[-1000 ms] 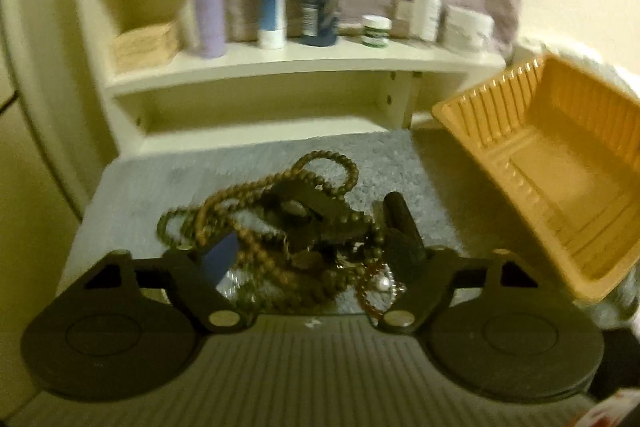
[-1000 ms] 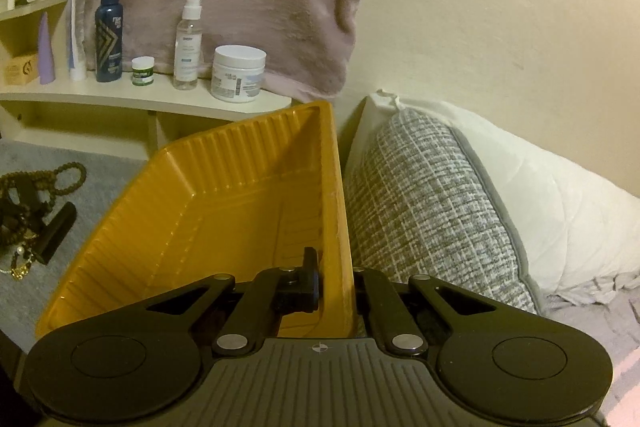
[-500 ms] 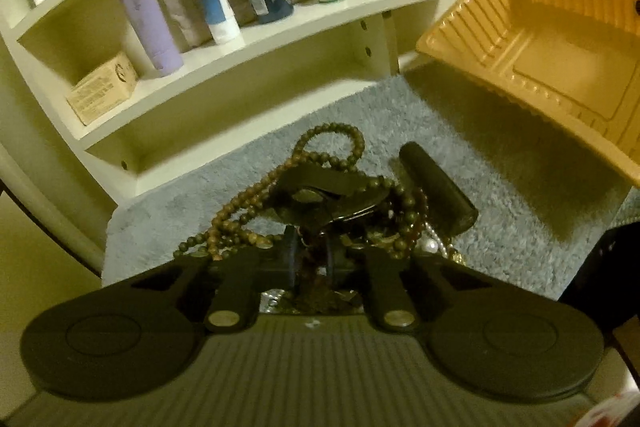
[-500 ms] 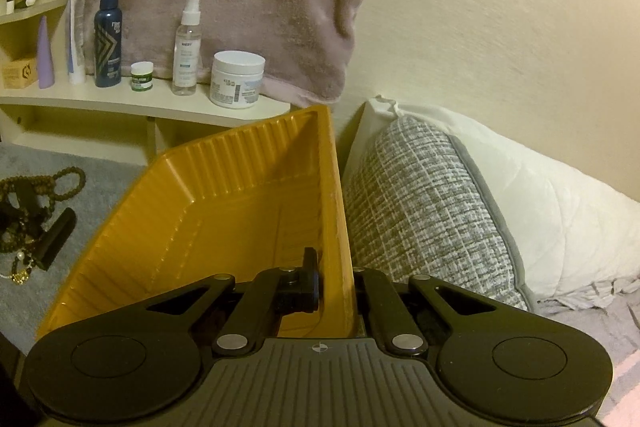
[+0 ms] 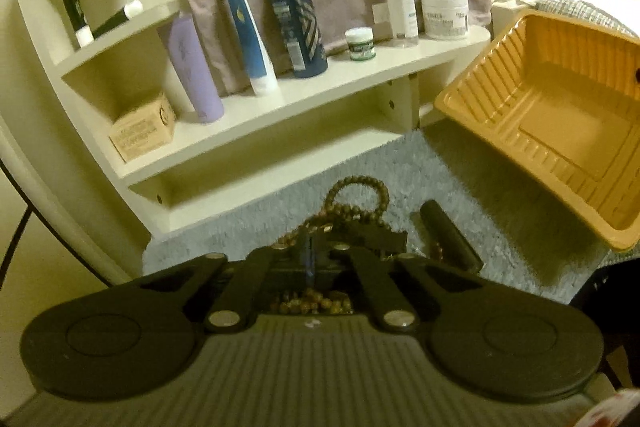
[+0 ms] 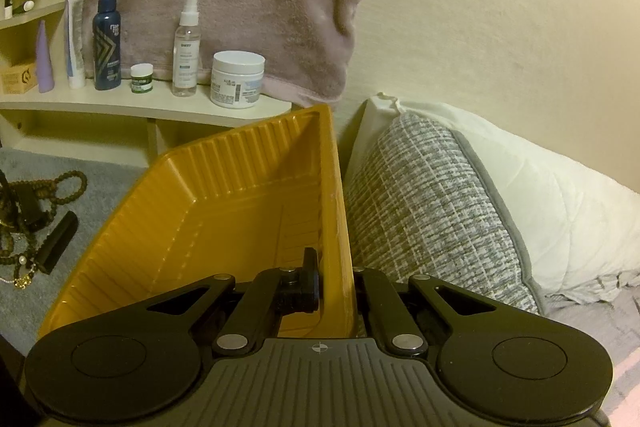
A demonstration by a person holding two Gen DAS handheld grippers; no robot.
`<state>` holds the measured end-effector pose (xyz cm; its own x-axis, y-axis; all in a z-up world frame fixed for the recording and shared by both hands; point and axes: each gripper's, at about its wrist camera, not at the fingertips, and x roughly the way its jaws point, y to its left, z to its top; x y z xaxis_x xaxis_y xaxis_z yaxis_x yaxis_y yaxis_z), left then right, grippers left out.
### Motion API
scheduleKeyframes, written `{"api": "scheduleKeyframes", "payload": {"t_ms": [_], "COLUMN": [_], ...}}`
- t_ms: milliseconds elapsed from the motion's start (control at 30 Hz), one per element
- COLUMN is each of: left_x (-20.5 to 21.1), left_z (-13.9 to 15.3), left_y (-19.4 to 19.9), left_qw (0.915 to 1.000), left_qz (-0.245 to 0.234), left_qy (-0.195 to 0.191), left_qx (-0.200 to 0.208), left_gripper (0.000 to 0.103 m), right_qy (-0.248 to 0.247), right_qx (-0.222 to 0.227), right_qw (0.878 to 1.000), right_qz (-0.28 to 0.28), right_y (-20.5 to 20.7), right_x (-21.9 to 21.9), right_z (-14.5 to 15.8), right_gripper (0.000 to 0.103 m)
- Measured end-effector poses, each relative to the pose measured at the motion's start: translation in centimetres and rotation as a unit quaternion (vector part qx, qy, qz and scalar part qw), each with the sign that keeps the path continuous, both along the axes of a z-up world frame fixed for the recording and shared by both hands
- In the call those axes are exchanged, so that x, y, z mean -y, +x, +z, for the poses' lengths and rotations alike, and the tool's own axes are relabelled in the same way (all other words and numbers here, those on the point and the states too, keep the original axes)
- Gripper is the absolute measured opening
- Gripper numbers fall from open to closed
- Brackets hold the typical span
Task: Organize jewelry
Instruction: 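Carry the black watch into the orange tray and open the left gripper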
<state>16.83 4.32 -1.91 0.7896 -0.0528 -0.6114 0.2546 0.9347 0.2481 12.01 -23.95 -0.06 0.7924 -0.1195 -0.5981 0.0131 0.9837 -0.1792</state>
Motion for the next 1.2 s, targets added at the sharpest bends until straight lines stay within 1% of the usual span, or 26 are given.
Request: {"api": "scheduleKeyframes", "payload": {"t_ms": [133, 233, 267, 333, 367, 400, 467, 667, 800, 833, 867, 900, 933, 967, 1100, 1200], "left_x": [0.2, -0.1, -0.3, -0.8, -1.0, -1.2, -1.4, -1.4, -1.6, -1.5, -1.4, -1.3, -1.2, -1.2, -0.9, -0.5], "left_z": [0.0, -0.7, -1.0, -1.8, -2.1, -2.3, -2.6, -3.8, -4.7, -4.8, -4.9, -4.8, -4.6, -4.3, -2.7, -1.1], "left_y": [0.3, 0.4, 0.4, 0.4, 0.3, 0.2, 0.0, -0.2, 0.9, 1.2, 1.4, 1.6, 1.7, 1.7, 1.6, 1.2], "left_qw": [1.0, 0.9998, 0.9997, 0.9994, 0.9992, 0.9991, 0.9991, 0.9967, 0.9976, 0.9975, 0.9974, 0.9974, 0.9974, 0.9976, 0.9982, 0.9988], "left_qz": [0.003, 0.01, 0.016, 0.023, 0.03, 0.033, 0.028, 0.013, 0.011, 0.012, 0.012, 0.013, 0.016, 0.018, 0.023, 0.017], "left_qy": [0.008, 0.013, 0.017, 0.02, 0.022, 0.023, 0.028, 0.079, 0.068, 0.069, 0.07, 0.07, 0.07, 0.066, 0.055, 0.047], "left_qx": [0.002, -0.008, -0.01, -0.017, -0.017, -0.013, -0.012, -0.01, -0.012, -0.011, -0.01, -0.011, -0.009, -0.008, -0.004, 0.006], "left_gripper": [0.0, 0.0, 0.003, 0.014, 0.032, 0.041, 0.04, 0.04, 0.037, 0.032, 0.019, 0.012, 0.011, 0.008, 0.005, 0.004], "right_qy": [0.0, 0.001, 0.001, 0.0, 0.0, -0.001, -0.002, -0.005, -0.007, -0.007, -0.007, -0.008, -0.008, -0.007, -0.007, -0.006], "right_qx": [0.0, 0.0, 0.0, -0.001, -0.001, -0.001, -0.001, -0.002, -0.005, -0.006, -0.006, -0.006, -0.006, -0.006, -0.004, -0.003], "right_qw": [1.0, 1.0, 1.0, 1.0, 1.0, 1.0, 1.0, 1.0, 1.0, 1.0, 1.0, 1.0, 1.0, 1.0, 1.0, 1.0], "right_qz": [0.001, 0.002, 0.003, 0.003, 0.004, 0.004, 0.002, 0.002, 0.001, 0.001, 0.001, 0.001, 0.001, 0.002, 0.003, 0.004], "right_y": [0.0, -0.2, -0.2, -0.2, -0.2, -0.2, -0.3, 0.0, 0.3, 0.4, 0.4, 0.4, 0.4, 0.4, 0.4, 0.4], "right_x": [0.0, 0.0, 0.0, 0.0, -0.1, -0.1, -0.2, -0.2, 0.0, 0.0, 0.1, 0.1, 0.0, 0.1, 0.1, 0.1], "right_z": [-0.1, -0.1, -0.1, -0.1, -0.1, -0.1, -0.1, -0.1, -0.4, -0.4, -0.5, -0.5, -0.4, -0.4, -0.3, -0.3], "right_gripper": [0.003, 0.003, 0.003, 0.003, 0.003, 0.003, 0.003, 0.003, 0.003, 0.003, 0.003, 0.003, 0.003, 0.003, 0.003, 0.003]}}
